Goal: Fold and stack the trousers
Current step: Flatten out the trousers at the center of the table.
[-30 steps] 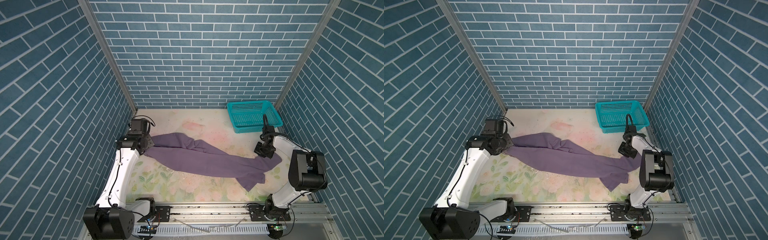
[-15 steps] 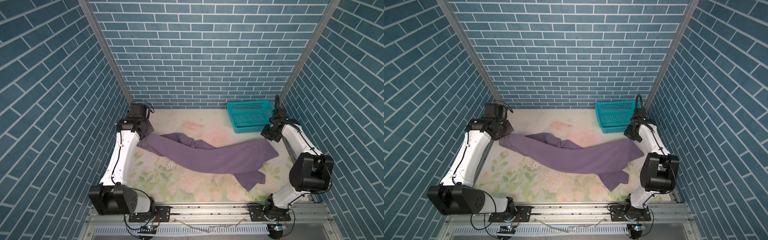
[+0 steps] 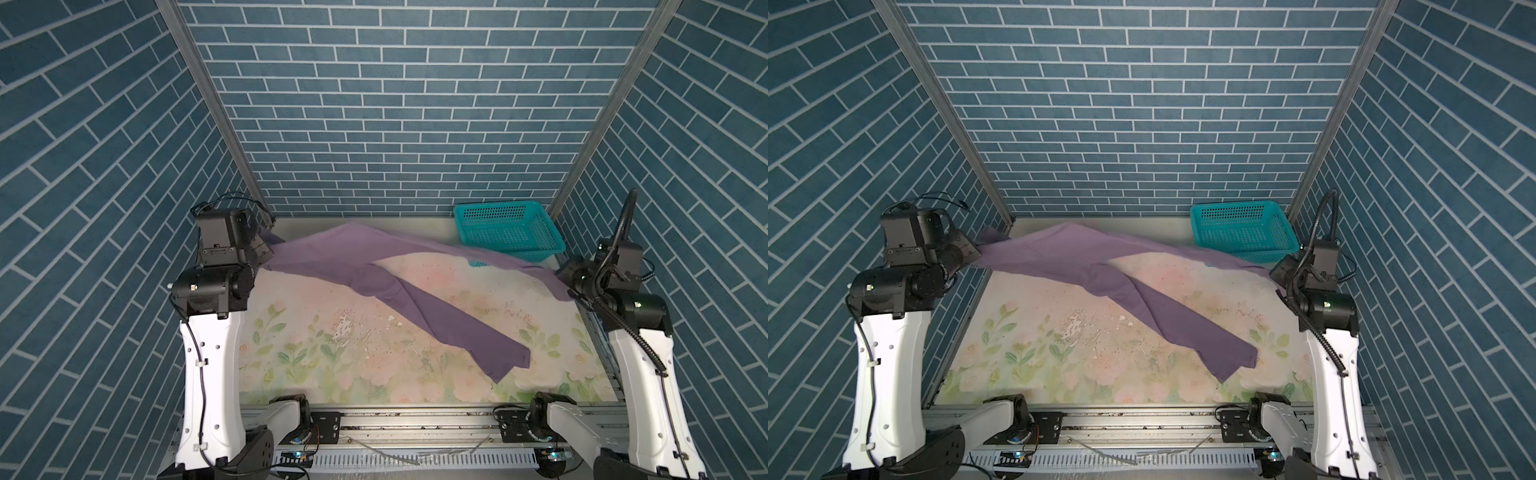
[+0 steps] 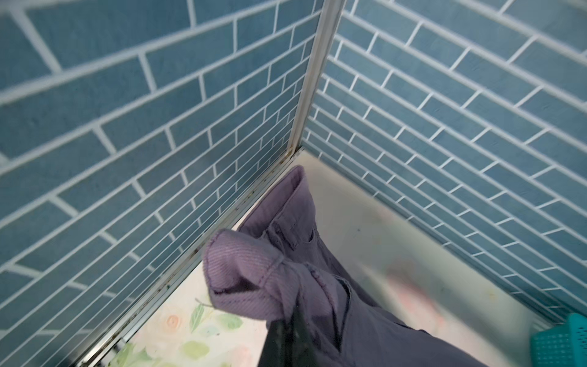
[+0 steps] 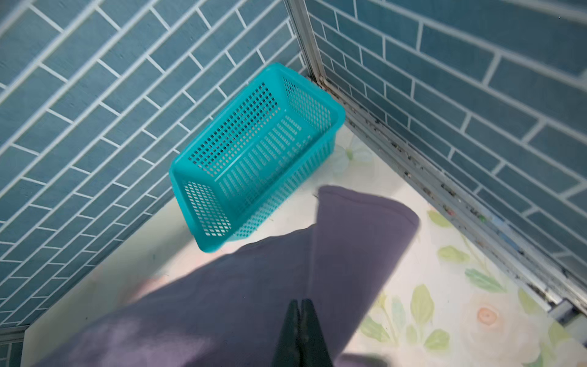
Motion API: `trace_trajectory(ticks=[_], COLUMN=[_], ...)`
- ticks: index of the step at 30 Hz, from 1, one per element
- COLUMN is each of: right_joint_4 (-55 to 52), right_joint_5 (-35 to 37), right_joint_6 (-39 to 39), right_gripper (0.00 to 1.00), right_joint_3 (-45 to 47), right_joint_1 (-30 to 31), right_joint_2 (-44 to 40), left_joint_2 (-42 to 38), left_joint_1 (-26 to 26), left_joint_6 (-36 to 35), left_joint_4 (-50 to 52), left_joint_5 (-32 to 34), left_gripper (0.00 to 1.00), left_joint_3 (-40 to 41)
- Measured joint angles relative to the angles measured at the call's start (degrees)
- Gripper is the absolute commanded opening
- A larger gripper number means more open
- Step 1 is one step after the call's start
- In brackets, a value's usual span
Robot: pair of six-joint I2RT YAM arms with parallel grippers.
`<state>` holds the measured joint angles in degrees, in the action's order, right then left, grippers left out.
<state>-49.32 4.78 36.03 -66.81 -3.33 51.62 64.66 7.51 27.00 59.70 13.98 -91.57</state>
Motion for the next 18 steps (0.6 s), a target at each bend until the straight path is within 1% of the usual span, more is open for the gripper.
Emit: trace_trajectory(ticks=[3, 5, 8, 10, 12, 13, 15, 16, 17, 18], right_joint_4=[-3.28, -4.39, -5.81, -6.54, -7.89, -8.59, -9.31, -9.29, -9.29, -9.11], right_joint_5=[-2.89, -6.34, -10.12, -11.74, -12.61, -12.90, -13.14, -13.22, -13.35, -13.55], right_joint_6=[2.08, 3.61, 5.64, 6.45, 7.26, 7.58, 8.35, 8.79, 9.14, 9.40], right_gripper=[0.00, 0.00, 0.00, 0.00, 0.00, 0.00, 0.00, 0.03, 0.18, 0.30], right_joint_3=[7.63, 13.42, 22.47, 27.89, 31.85, 33.11, 34.58, 35.04, 35.17, 35.19], right_joint_1=[0.02, 0.37, 1.92, 3.28, 4.20, 4.35, 4.39, 4.42, 4.42, 4.42], right_joint_2=[-6.45, -10.47, -14.97, -16.00, -16.90, -17.31, -18.95, -19.80, -20.44, -20.48], left_joint_2=[-0.33, -0.39, -1.09, -1.60, -2.32, -3.21, -5.77, -7.41, -9.42, -10.69], left_joint_1=[3.76, 5.07, 5.51, 5.53, 5.55, 5.68, 6.23, 6.69, 7.43, 7.98], left_joint_6=[-0.07, 0.00, 0.28, 0.55, 0.94, 1.31, 2.03, 2.43, 2.80, 3.04], left_joint_4=[0.00, 0.00, -0.44, -0.50, -0.59, -0.79, -0.90, -0.90, -0.72, -0.63], left_joint_5=[-2.58, -4.28, -6.78, -7.87, -7.63, -7.02, -5.38, -4.48, -3.54, -2.78], left_gripper=[0.00, 0.00, 0.00, 0.00, 0.00, 0.03, 0.13, 0.25, 0.43, 0.58], left_joint_3=[6.69, 10.34, 14.75, 17.20, 19.69, 21.35, 24.39, 25.81, 27.19, 27.80])
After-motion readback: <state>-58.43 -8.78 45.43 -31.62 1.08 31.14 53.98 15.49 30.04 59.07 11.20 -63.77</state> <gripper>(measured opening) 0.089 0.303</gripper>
